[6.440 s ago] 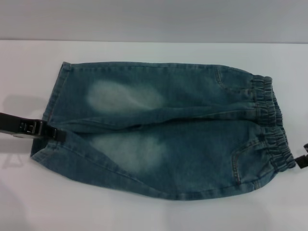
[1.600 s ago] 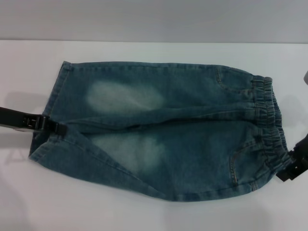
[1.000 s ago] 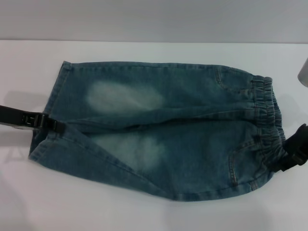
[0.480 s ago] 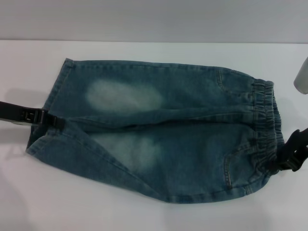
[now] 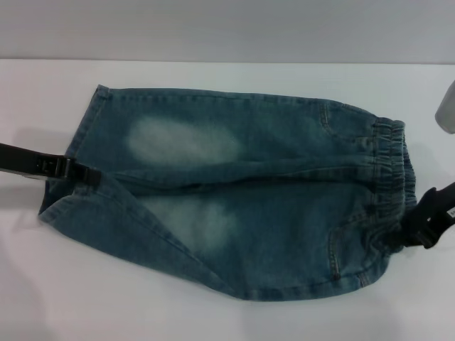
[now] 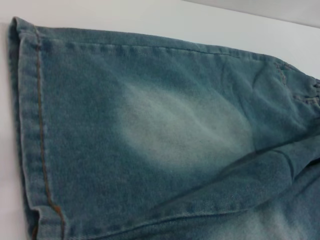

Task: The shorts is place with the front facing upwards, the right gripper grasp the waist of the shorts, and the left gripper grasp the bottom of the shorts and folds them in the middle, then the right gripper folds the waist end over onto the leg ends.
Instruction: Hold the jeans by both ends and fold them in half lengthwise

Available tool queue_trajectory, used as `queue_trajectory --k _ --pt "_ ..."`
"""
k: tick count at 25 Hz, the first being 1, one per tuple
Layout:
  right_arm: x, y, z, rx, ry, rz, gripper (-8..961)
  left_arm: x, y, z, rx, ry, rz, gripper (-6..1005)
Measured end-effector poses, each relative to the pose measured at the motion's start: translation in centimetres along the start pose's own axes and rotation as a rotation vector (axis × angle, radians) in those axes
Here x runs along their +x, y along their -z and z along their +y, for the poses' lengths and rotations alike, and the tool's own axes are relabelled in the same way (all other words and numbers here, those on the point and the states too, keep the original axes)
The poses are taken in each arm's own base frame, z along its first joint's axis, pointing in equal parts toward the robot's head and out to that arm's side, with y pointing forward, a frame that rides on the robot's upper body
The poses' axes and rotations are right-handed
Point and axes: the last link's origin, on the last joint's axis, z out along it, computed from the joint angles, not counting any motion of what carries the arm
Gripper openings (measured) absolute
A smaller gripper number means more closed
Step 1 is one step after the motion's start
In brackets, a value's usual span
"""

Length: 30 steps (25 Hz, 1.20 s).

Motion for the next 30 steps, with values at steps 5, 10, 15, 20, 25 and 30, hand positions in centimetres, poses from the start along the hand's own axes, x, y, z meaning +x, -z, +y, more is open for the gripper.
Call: queue_trajectory --k 5,10,15,20,25,30 --pt "-0.1 0.5 0.2 -0.012 -0.008 -0.103 14 0.1 0.1 -0.1 0.002 0.002 0.004 18" --pt "0.7 1.3 0.1 -0.017 -0.043 -0.246 21 0.2 0.4 -0.2 0.001 0.012 0.024 18" --pt "2.3 1.8 -0.4 -0.007 -0.088 -0.427 28 0.9 0.7 -0.3 0.004 0.018 0.062 18" --pt "4.3 1.5 -1.1 0.048 -0.135 -0.579 35 1.8 1.0 -0.8 0.028 0.040 0.137 18" --pt "5.4 0.7 -1.8 0.098 -0.188 -0.704 42 2.9 1.6 -1.3 0.044 0.056 0.232 18" --pt "6.2 0.5 -2.3 0.138 -0.231 -0.877 49 3.8 1.9 -1.9 0.087 0.065 0.300 19"
